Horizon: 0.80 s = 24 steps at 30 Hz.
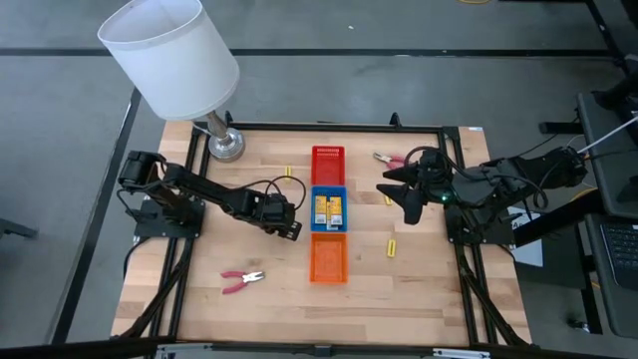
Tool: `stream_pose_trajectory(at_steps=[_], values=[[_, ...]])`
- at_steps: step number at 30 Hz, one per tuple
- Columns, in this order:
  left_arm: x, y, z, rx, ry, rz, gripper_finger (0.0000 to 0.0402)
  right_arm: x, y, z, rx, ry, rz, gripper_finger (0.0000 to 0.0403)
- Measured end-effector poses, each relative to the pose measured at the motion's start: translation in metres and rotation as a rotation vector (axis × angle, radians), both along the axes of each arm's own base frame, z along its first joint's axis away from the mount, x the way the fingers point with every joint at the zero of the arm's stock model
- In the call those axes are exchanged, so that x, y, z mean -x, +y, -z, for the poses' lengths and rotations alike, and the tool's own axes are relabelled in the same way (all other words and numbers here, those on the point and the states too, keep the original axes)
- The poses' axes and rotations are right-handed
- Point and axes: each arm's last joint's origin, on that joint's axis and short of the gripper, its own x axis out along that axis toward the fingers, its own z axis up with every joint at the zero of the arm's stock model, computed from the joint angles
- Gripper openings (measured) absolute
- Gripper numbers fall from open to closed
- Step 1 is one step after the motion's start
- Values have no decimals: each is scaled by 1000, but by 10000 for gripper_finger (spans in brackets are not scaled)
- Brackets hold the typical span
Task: Pick & Place School Supplies
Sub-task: Put the yellow eraser into the orange bin
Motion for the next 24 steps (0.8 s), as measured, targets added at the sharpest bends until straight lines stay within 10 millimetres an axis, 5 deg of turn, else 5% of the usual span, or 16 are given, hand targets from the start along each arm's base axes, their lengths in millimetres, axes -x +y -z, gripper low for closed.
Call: stream_pose_trajectory(at_steps=[24], values=[[3, 0, 14, 1, 95, 12, 152, 2, 4, 0, 8, -11, 16, 233]])
